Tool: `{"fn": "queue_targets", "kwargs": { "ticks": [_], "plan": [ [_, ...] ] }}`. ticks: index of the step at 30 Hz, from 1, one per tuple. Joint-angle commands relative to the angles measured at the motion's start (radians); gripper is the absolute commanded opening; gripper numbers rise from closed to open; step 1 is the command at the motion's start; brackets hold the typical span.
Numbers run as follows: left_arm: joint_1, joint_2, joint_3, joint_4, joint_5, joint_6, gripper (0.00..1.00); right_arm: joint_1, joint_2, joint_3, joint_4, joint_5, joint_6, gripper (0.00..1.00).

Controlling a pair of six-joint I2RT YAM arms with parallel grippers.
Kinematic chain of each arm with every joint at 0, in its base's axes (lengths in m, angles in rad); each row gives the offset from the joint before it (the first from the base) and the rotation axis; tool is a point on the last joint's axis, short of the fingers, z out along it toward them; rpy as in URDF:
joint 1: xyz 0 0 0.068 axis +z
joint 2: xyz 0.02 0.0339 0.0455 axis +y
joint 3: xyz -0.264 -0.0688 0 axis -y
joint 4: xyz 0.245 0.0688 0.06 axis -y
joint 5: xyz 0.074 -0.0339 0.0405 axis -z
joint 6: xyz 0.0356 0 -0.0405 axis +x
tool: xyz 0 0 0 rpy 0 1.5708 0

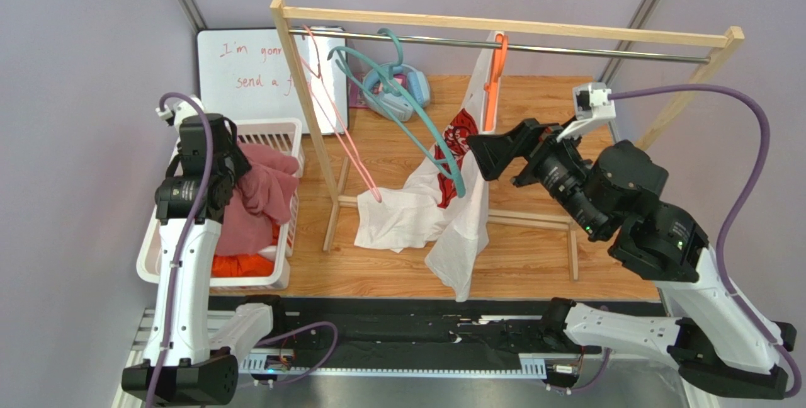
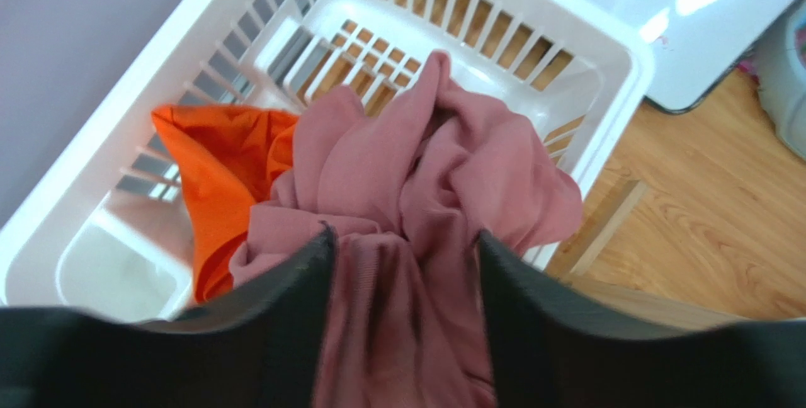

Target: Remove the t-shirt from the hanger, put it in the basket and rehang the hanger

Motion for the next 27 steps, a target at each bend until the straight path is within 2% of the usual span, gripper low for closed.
{"fn": "queue_targets", "kwargs": {
  "ticks": [1,2,3,6,7,9,10,13,15,16,18,23,27],
  "plan": [
    [0.013,-0.050,-0.034,0.030,-0.120,-0.004,0.75,-0.004,0.082,0.130,-0.024,0.077,-0.042,0.93],
    [0.013,-0.065,-0.039,0.030,-0.112,0.002,0.81,-0.003,0.096,0.147,-0.032,0.089,-0.047,0.92],
    [0.012,-0.082,-0.039,0.025,-0.095,0.012,0.82,-0.003,0.108,0.161,-0.036,0.100,-0.064,0.90],
    [0.013,-0.159,-0.033,0.021,0.101,0.024,0.77,-0.003,0.144,0.206,-0.035,0.152,-0.092,0.82],
    [0.012,-0.196,-0.037,0.030,0.264,0.018,0.75,-0.003,0.150,0.214,-0.036,0.173,-0.105,0.80],
    [0.012,-0.236,-0.080,0.056,0.444,-0.016,0.67,-0.004,0.164,0.229,-0.035,0.189,-0.110,0.77],
    [0.011,-0.277,-0.105,0.115,0.616,-0.028,0.64,-0.004,0.167,0.230,-0.032,0.193,-0.109,0.73],
    [0.013,-0.346,-0.218,0.227,0.847,-0.118,0.59,-0.004,0.173,0.226,-0.018,0.187,-0.092,0.68],
    [0.008,-0.377,-0.295,0.268,0.912,-0.186,0.54,-0.004,0.177,0.227,-0.010,0.187,-0.067,0.64],
    [0.007,-0.412,-0.315,0.297,0.949,-0.200,0.54,-0.006,0.181,0.230,-0.010,0.189,-0.060,0.58],
    [-0.014,-0.449,-0.359,0.303,0.950,-0.224,0.53,-0.006,0.184,0.229,-0.010,0.190,-0.032,0.53],
    [-0.088,-0.535,-0.433,0.311,0.951,-0.258,0.53,-0.009,0.196,0.206,0.002,0.163,0.016,0.50],
    [-0.214,-0.527,-0.533,0.363,0.950,-0.261,0.52,-0.013,0.182,0.160,0.057,0.158,0.048,0.50]
  ]
}}
